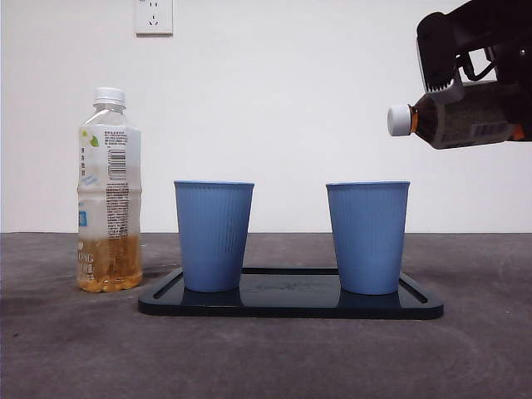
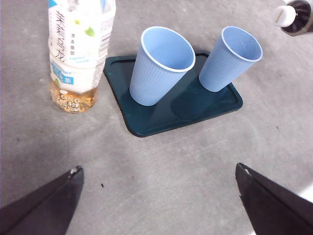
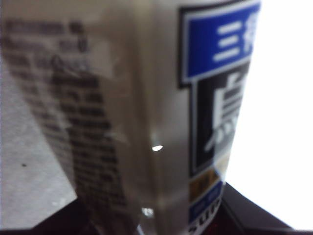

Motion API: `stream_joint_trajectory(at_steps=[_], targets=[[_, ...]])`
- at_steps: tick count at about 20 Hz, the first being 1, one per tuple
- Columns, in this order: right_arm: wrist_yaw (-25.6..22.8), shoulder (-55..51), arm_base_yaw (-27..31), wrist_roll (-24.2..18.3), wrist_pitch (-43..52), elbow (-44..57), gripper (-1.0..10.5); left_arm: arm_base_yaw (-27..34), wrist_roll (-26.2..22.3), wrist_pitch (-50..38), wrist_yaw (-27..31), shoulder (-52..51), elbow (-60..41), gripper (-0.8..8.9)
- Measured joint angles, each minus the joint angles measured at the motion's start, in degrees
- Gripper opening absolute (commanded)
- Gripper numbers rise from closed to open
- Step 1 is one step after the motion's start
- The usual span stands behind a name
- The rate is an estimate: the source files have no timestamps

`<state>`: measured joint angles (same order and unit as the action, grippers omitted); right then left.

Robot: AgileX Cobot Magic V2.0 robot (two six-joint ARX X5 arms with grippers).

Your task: Pour the drink into the cup

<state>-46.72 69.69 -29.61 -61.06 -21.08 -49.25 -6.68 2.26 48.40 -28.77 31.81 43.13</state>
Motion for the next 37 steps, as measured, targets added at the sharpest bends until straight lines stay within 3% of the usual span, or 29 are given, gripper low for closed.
stream_joint_trajectory(at_steps=[8,24,27,30,33,37], targets=[[-1.53,2.67,-1.49,-3.04,0.35,0.0,1.0,-1.07,0.0,0.02,-0.02,0.0,0.0,4.99],[-1.49,2.91,-1.46,-2.58,0.35,0.0,1.0,-1.38,0.0,0.07,-0.02,0.0,0.0,5.0],[-0.72,2.89,-1.46,2.64,0.31,0.0,1.0,-1.38,0.0,0.07,-0.02,0.0,0.0,4.99],[5.2,0.94,-1.29,11.26,-0.96,0.0,1.0,-1.38,0.0,0.09,0.0,0.0,0.0,4.99],[12.59,-5.07,-0.39,23.78,-1.79,0.0,1.0,-1.38,0.0,0.09,0.0,0.0,0.0,5.0],[28.15,-11.17,5.73,44.09,-3.56,-0.13,1.0,-1.38,0.0,0.09,0.0,0.0,0.0,4.99]])
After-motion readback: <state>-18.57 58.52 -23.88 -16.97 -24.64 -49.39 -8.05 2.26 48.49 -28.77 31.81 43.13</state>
